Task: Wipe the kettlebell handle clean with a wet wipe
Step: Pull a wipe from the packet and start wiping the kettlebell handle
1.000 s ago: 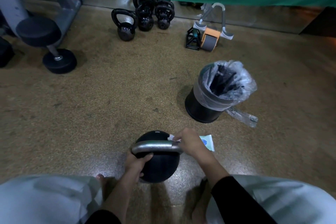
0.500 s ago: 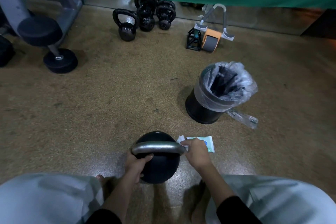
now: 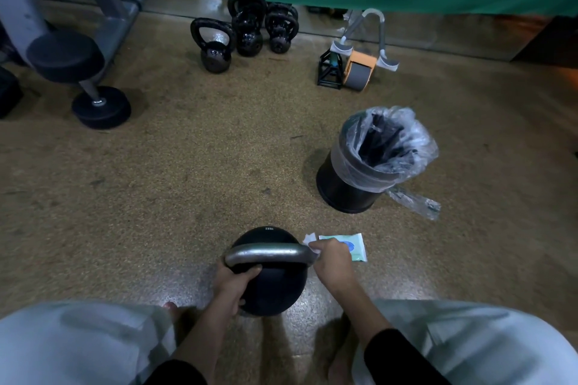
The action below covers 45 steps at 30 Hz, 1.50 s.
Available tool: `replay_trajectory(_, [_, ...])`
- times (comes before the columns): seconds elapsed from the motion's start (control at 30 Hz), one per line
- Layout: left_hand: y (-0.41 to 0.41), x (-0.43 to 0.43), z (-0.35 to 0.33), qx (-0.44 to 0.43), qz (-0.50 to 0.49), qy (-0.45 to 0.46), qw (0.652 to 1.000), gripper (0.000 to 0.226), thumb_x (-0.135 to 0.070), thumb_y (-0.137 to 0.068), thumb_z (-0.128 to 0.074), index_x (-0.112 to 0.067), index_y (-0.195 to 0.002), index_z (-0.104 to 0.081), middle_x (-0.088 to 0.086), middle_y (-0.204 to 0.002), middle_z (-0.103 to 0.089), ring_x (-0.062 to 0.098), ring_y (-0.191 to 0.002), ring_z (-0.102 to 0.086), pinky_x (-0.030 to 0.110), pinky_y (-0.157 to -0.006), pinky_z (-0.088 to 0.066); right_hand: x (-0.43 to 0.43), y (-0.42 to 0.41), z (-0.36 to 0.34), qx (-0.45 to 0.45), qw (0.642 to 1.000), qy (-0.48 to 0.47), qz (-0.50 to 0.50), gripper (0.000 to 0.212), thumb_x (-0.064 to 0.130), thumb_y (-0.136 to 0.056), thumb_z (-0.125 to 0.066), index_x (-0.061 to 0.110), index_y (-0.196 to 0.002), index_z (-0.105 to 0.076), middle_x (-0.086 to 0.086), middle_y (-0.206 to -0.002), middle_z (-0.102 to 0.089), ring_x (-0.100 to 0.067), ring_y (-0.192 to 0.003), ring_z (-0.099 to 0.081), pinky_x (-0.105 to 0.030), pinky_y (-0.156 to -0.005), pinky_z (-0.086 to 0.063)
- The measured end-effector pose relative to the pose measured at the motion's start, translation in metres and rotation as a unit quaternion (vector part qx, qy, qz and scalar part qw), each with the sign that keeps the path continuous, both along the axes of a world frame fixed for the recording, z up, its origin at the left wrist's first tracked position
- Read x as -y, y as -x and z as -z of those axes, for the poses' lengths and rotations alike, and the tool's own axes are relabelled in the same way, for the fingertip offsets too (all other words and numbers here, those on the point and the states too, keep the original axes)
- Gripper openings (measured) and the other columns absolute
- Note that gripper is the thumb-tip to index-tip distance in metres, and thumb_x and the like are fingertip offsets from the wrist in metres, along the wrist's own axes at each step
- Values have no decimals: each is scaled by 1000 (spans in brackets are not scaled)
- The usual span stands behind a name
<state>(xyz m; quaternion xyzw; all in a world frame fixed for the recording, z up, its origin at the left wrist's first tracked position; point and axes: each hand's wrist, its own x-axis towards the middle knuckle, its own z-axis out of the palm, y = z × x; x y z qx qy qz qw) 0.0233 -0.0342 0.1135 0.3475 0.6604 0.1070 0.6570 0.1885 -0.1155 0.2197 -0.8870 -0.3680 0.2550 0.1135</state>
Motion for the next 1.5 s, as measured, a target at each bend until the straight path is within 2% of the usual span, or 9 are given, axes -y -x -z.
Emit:
replay_trajectory(0.27, [-2,0,1,3,-4,2,1000,67,-19,-72,-84,-26,-128,-47,7,-120,-60,31,-107,-52,45,-69,-51,21,30,-3,13,995,-92,31,51,-7,-80,-48,26,-112,-69,-1,-100,-71,-15,-87,-63,-9,-70,-34])
replay_trajectory(0.43, [-1,0,2,3,-2,-3,1000,71,-18,-73,-83,-26,-131,-44,7,-122,-58,34,-113,-52,47,-72,-51,12,17,5,-1,996,-53,70,37,-2,-84,-47,20,-104,-69,3,-74,-59,-10,-70,-52,-14,-60,-34])
replay_trajectory(0.63, [-1,0,4,13,-4,1,1000,68,-16,-74,-82,-27,-129,-44,7,-123,-59,34,-113,-52,48,-74,-50,25,46,8,19,987,-131,89,52,-11,-83,-49,23,-119,-65,4,-111,-70,-8,-90,-64,-13,-71,-44])
replay_trajectory(0.83, [-2,1,5,10,-10,-3,1000,71,-17,-72,-83,-29,-129,-42,7,-123,-58,34,-115,-52,48,-74,-50,16,40,13,55,987,-119,92,48,-6,-84,-44,25,-114,-64,-4,-109,-69,-20,-87,-67,-16,-62,-37])
replay_trajectory(0.93, [-1,2,6,8,-8,2,1000,68,-18,-72,-83,-29,-126,-44,7,-122,-59,34,-113,-53,48,-74,-51,23,58,25,77,971,-203,102,54,-18,-75,-56,18,-112,-70,0,-115,-70,-17,-98,-70,-18,-79,-54])
replay_trajectory(1.03, [-1,0,7,4,-9,-3,1000,67,-18,-72,-84,-28,-126,-45,8,-123,-59,35,-114,-52,48,-73,-51,34,61,32,53,962,-226,146,49,-17,-77,-60,16,-112,-70,-4,-119,-67,-17,-103,-67,-10,-86,-44])
replay_trajectory(1.17, [-3,0,7,7,-6,-10,1000,67,-18,-73,-83,-27,-127,-45,9,-123,-59,35,-114,-52,46,-71,-50,20,53,28,54,962,-210,163,42,-10,-86,-52,14,-115,-68,-9,-113,-70,-28,-94,-70,-29,-76,-55])
replay_trajectory(1.4, [-1,0,10,6,-3,-3,1000,66,-19,-71,-84,-26,-126,-48,6,-120,-60,31,-107,-53,46,-72,-51,38,72,38,35,957,-238,163,46,-16,-84,-54,8,-122,-62,-4,-124,-63,-19,-114,-61,14,-89,-20])
replay_trajectory(1.5, [-1,-2,10,5,-1,-7,1000,67,-20,-71,-85,-26,-126,-47,6,-119,-60,32,-109,-53,44,-69,-51,38,66,45,45,956,-238,169,36,-8,-89,-54,8,-119,-65,-5,-123,-63,-21,-112,-63,7,-91,-27])
